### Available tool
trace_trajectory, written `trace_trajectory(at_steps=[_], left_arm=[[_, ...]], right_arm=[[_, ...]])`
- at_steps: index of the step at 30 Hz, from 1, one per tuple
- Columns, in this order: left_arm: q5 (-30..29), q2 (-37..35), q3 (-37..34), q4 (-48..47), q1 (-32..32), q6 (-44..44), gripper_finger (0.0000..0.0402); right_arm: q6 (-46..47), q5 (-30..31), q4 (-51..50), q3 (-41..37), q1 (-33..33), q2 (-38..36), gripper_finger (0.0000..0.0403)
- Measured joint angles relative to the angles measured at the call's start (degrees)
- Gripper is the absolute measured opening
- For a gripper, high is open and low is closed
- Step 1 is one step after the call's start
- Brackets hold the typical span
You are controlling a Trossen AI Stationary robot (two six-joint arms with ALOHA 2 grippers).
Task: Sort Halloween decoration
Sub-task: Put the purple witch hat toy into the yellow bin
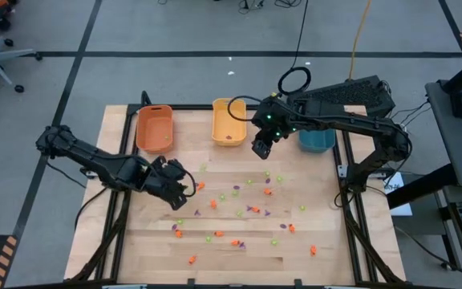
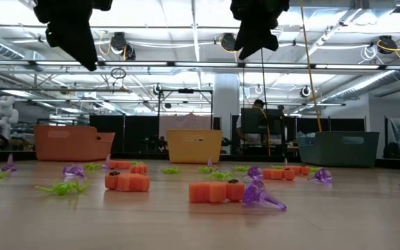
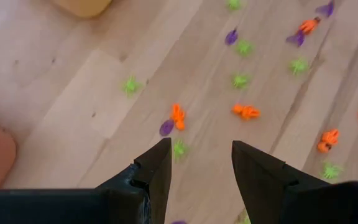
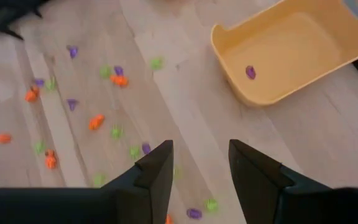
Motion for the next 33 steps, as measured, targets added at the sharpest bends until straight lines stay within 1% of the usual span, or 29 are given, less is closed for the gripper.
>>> trace_trajectory(at_steps=[5, 10, 13, 17, 24, 28, 31, 33], left_arm=[[-0.3, 0.0, 0.0, 1.7, -1.4, -2.6, 0.0166], [-0.5, 0.4, 0.0, 5.2, -2.5, -2.7, 0.0166], [0.6, 1.5, 0.0, 5.4, -3.5, -2.7, 0.0166], [3.1, 3.8, 0.0, 2.5, -5.4, -3.6, 0.0166], [8.7, 7.5, 0.0, -4.9, -7.1, -12.0, 0.0166], [13.6, 8.4, 0.0, -7.7, -7.0, -8.8, 0.0166], [14.2, 7.8, -1.3, -6.8, -7.2, -3.6, 0.0166], [14.9, 6.7, -3.7, -6.2, -7.2, -2.1, 0.0166]], right_arm=[[-0.8, 0.0, -2.9, 0.0, 1.2, 0.0, 0.0144], [-2.4, 0.0, -3.7, 0.0, 2.5, 0.0, 0.0144], [-2.3, 0.0, -4.3, 0.0, 3.2, 0.0, 0.0144], [-2.3, 0.1, -6.0, 0.0, 4.2, 0.0, 0.0144], [-2.4, 0.0, -8.1, 0.0, 5.5, 0.0, 0.0144], [-3.0, 0.2, -8.1, 0.0, 5.7, 0.0, 0.0144], [-3.9, 0.1, -8.1, 0.0, 5.7, 0.0, 0.0144], [-4.2, 0.1, -8.1, 0.0, 5.7, 0.0, 0.0144]])
